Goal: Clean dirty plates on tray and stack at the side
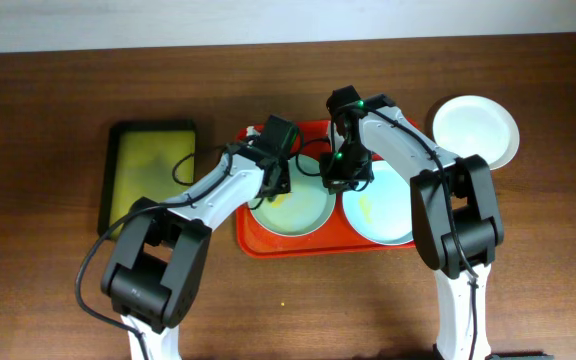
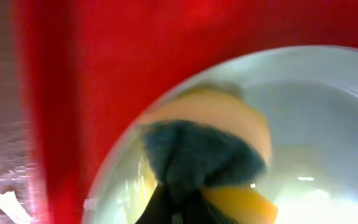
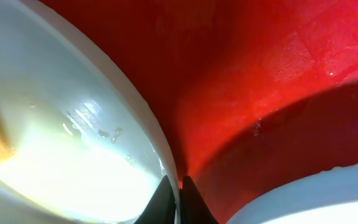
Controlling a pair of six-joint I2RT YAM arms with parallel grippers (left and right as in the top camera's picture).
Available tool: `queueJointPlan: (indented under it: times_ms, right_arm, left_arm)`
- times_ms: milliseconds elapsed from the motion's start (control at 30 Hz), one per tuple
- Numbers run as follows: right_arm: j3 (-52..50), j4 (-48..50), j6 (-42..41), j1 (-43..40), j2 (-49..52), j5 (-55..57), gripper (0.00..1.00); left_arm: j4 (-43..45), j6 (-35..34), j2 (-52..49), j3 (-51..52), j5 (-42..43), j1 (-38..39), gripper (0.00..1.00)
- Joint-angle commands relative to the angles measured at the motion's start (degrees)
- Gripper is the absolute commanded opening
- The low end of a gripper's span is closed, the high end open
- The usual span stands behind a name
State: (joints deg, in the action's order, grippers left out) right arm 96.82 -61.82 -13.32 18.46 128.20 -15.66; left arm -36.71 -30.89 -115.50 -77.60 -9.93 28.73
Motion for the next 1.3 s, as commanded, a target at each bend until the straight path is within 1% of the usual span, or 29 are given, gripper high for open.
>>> queueJointPlan:
  times_ms: [0,33,167,333,433,467,500,633,800,833,900,1033,1067,1267]
  right_arm:
    - [-1.4,1.0,-0.7,-0.9,0.7,5.0,0.04]
    - [-1.4,1.2,-0.7,-0.9,0.7,5.0,0.04]
    - [-1.4,1.4,-0.7,-0.8,0.7,5.0,0.04]
    - [-0.9,1.1,-0.7,-0.6,-1.5,4.9,0.04]
    - [-0.5,1.2,-0.7,1.3,-7.7,5.9,0.04]
    - [-0.5,1.2,-0.7,2.4,-10.2,8.3,0.04]
    - [-0.4,1.1,-0.7,4.0,-13.0,13.2,0.04]
    - [-0.4,0.9,-0.6,10.9,-20.4,36.3,0.04]
    - [-0.4,0.9,0.0,19.9,-22.9,66.6,0.04]
    - [-0.4,1.0,2.4,21.3,-22.9,70.1,0.04]
    - [-0.4,1.5,10.1,24.3,-22.9,78.7,0.04]
    - [-0.4,2.4,18.9,27.9,-22.9,88.5,0.04]
    - [-0.4,2.9,22.3,28.9,-22.9,90.4,0.04]
    - [-0.4,8.6,33.5,32.5,-22.9,98.7,0.04]
  left_arm:
    - [-3.8,1.2,3.9,-0.1,-10.4,-2.0,0.00]
    - [-3.9,1.2,5.5,-0.1,-9.1,-2.0,0.00]
    - [-3.7,1.2,12.3,-0.1,1.1,-2.0,0.00]
    - [-4.5,1.2,20.5,-0.1,1.1,-2.9,0.00]
    - [-6.1,1.2,22.3,-0.1,0.6,-7.2,0.00]
    - [-7.3,1.2,22.3,-0.1,0.0,-8.9,0.00]
    - [-8.6,1.2,22.3,-0.1,-0.4,-10.7,0.00]
    - [-9.7,1.1,22.3,-0.1,-0.3,-16.6,0.00]
    - [-11.0,1.1,22.3,-0.1,-0.3,-23.1,0.00]
    - [-11.0,1.1,22.3,-0.1,-0.3,-24.1,0.00]
    - [-11.0,1.1,22.3,-0.1,-0.3,-25.5,0.00]
    - [-11.0,1.2,22.3,-0.1,-0.4,-26.0,0.00]
    - [-11.0,1.2,22.3,-0.1,-0.4,-26.0,0.00]
    - [-11.4,1.2,22.3,-0.1,-0.4,-26.0,0.00]
